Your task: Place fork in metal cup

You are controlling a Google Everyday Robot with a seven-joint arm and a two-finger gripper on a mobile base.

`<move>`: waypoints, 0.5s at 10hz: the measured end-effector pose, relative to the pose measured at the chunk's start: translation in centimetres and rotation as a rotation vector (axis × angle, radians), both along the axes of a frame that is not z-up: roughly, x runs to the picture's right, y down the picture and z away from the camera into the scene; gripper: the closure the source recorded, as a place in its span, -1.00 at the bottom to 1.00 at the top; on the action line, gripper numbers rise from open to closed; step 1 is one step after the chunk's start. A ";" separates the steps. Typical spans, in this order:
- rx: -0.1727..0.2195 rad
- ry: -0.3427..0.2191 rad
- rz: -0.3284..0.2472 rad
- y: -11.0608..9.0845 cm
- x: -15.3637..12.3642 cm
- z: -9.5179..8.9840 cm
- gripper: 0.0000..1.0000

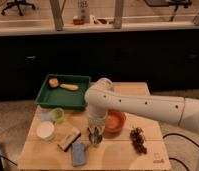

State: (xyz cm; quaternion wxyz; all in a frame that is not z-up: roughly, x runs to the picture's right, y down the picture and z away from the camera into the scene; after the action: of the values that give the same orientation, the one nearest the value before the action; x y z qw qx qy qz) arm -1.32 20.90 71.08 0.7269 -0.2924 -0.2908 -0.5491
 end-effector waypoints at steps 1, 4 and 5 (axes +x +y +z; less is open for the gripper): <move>-0.001 0.001 -0.001 0.0 0.0 0.1 -0.60; -0.002 -0.003 -0.007 -0.1 -0.1 0.2 -0.60; -0.004 -0.004 -0.008 -0.1 -0.1 0.2 -0.60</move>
State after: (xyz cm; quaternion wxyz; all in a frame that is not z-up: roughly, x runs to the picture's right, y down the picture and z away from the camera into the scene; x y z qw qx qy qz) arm -1.42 20.80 71.28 0.7237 -0.2937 -0.2921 -0.5520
